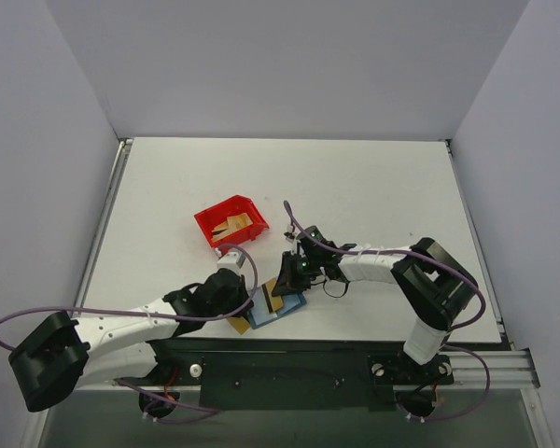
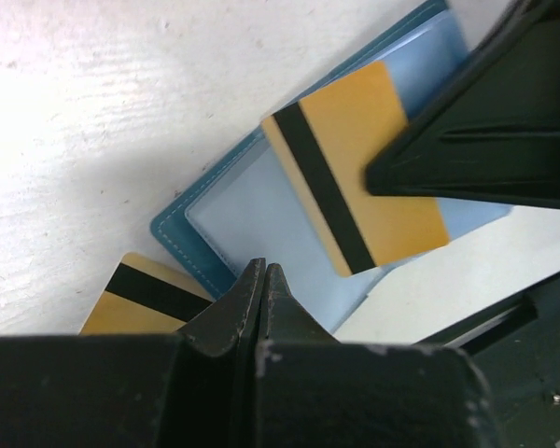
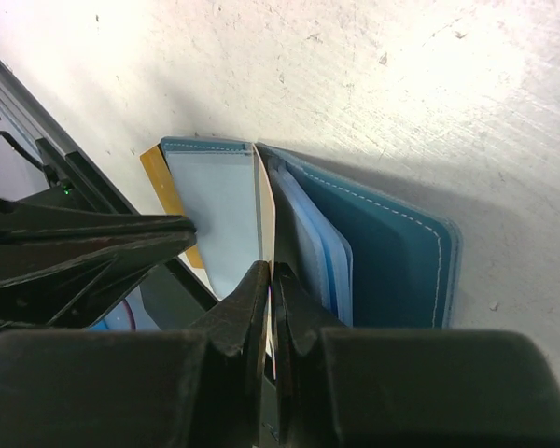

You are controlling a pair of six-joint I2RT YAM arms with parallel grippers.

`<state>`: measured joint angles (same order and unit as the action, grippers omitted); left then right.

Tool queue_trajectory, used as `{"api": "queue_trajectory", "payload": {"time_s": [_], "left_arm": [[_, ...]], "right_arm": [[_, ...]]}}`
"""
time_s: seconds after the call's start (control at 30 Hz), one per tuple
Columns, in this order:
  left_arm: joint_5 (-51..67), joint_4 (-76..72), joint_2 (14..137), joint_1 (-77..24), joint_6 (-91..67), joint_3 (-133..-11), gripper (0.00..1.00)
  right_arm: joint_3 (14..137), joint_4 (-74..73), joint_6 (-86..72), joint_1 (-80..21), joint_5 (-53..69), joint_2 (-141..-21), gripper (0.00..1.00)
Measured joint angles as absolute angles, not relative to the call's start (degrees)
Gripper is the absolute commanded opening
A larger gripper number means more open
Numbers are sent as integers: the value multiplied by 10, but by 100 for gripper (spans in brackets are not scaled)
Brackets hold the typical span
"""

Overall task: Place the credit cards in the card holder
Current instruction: Insert the credit card into the card holder.

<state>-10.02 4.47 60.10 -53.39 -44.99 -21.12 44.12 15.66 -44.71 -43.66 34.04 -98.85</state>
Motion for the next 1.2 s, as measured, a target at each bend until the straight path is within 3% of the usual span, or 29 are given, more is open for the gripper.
{"api": "queue_trajectory", "payload": {"time_s": [0.73, 1.2], "left_arm": [[-68, -121, 748, -535, -478, -214, 0], [-66, -152, 807, -535, -450, -252, 0]], "right_arm": [[423, 111, -384, -388, 335, -933, 0], [451, -16, -248, -338, 360, -923, 0]]}}
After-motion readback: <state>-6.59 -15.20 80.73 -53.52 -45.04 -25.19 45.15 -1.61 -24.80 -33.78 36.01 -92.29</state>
